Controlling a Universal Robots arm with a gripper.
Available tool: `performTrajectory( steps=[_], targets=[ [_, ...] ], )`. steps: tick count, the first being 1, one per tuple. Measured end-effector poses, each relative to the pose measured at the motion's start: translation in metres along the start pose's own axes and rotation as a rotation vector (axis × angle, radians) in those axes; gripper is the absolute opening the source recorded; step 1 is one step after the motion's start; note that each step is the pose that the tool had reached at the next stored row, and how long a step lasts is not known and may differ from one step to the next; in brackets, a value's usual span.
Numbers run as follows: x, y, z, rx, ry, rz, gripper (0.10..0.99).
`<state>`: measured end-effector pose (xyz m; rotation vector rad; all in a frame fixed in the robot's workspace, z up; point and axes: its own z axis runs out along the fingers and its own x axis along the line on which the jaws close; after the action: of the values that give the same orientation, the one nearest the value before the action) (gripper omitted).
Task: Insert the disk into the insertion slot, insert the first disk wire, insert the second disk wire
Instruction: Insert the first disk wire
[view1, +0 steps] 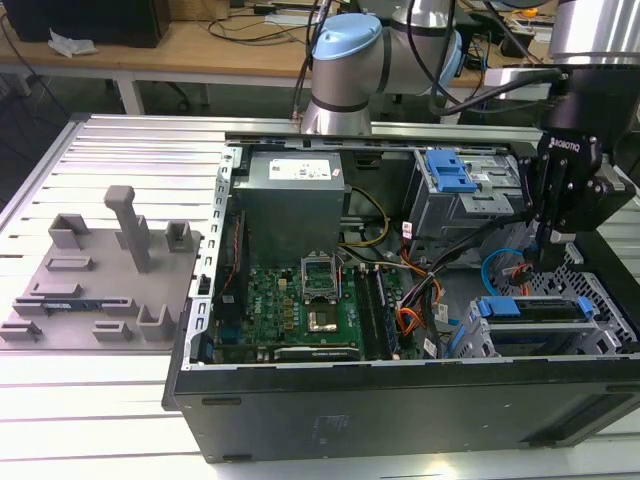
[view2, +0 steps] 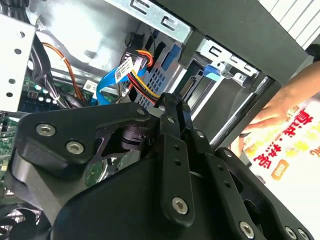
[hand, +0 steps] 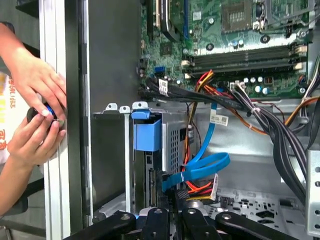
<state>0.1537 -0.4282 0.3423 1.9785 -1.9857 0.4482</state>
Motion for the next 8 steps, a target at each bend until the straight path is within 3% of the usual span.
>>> performTrajectory(
  steps=[6, 8],
  targets=[
    [0.0025, -0.0035, 0.0012, -0.019, -0.0004, 0.003, 0.165],
    [0.0040, -0.0037, 0.0019, -0.021, -0.0110, 0.005, 0.165]
  ],
)
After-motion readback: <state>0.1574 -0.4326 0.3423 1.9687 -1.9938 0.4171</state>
